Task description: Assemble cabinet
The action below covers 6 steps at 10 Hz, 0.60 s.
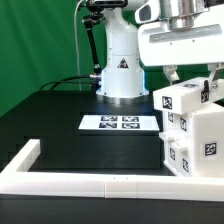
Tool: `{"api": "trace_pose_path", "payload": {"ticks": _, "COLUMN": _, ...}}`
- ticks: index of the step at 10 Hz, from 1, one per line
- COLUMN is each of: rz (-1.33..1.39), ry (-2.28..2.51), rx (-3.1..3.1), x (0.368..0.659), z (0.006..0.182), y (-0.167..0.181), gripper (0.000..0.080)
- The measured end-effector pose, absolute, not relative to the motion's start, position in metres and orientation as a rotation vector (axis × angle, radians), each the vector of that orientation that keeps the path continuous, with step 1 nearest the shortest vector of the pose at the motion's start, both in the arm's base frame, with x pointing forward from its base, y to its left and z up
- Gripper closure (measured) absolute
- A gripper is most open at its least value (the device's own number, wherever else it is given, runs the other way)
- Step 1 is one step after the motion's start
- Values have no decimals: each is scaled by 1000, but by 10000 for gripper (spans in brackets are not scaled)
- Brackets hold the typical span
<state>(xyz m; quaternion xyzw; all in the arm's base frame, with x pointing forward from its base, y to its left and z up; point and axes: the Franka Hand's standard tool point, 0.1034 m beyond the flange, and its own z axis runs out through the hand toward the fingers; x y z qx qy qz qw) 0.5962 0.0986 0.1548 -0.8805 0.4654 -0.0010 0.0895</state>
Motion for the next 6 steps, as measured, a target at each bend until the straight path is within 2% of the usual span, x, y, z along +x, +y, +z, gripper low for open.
{"api": "trace_pose_path", "payload": {"ticks": 6, "rz": 117, "ry": 1961, "rx": -2170, "x": 594, "z": 154, "y": 117, "gripper": 239}}
